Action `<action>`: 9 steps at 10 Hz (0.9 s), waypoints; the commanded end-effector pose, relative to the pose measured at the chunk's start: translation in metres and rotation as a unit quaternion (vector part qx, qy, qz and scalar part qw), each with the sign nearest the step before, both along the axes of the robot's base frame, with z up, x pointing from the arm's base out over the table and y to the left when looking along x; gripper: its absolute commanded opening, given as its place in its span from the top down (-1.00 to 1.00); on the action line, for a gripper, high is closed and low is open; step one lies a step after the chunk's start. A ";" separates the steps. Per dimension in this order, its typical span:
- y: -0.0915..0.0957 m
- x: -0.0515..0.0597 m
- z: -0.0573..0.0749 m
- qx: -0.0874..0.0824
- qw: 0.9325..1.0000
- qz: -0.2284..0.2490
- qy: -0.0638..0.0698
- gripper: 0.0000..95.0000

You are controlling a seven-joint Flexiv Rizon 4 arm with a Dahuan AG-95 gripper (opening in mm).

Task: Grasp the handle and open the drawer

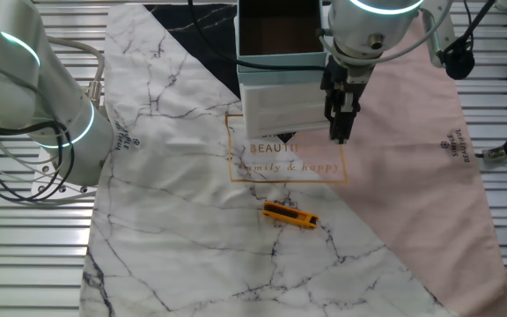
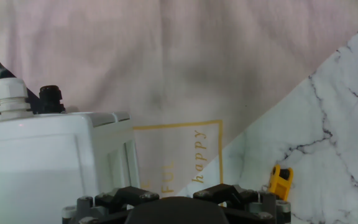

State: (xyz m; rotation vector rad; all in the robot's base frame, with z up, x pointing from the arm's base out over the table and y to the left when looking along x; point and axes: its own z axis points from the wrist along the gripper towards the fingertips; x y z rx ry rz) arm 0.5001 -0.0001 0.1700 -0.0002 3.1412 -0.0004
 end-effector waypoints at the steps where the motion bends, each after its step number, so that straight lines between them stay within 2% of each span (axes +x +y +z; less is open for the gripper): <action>1: 0.000 0.000 0.000 -0.032 0.999 -0.009 -0.020 1.00; 4: 0.000 0.000 0.000 -0.027 0.999 -0.009 -0.019 1.00; 9: 0.000 0.000 0.000 -0.027 0.999 -0.010 -0.019 1.00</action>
